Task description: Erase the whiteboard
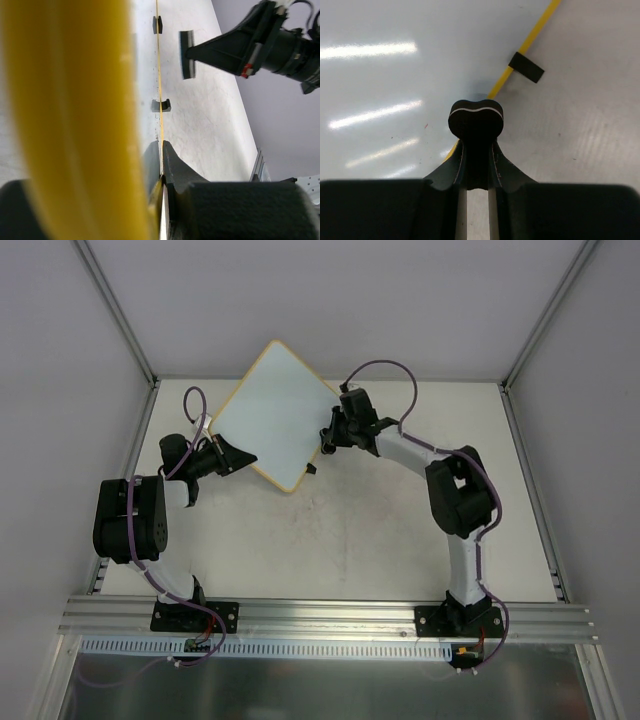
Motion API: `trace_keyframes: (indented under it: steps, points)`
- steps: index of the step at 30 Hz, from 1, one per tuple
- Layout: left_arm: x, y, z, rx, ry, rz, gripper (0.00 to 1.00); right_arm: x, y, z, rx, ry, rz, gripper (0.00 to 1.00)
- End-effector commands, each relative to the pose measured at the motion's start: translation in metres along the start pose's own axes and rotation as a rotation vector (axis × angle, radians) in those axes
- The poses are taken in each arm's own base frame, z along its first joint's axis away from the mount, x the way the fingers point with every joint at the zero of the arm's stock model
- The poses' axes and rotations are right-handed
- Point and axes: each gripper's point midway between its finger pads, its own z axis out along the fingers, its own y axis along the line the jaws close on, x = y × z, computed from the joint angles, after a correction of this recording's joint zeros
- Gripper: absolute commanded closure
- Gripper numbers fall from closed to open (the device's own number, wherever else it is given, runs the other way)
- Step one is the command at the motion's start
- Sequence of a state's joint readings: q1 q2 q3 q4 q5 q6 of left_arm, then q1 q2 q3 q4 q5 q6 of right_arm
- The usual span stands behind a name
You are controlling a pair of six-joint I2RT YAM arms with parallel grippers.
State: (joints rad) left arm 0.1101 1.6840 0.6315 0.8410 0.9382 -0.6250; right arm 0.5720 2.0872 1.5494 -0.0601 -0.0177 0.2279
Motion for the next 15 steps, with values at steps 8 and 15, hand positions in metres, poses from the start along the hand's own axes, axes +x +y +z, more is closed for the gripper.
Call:
trace_keyframes:
  steps: [8, 15]
  points:
    - [0.018, 0.001, -0.001, 0.012, 0.059, 0.018, 1.0, -0.039, -0.017, -0.095, 0.123, -0.075, -0.131, 1.0]
    - [0.018, 0.003, -0.001, -0.009, 0.05, 0.017, 1.0, 0.017, -0.058, -0.097, 0.237, 0.125, -0.182, 0.98]
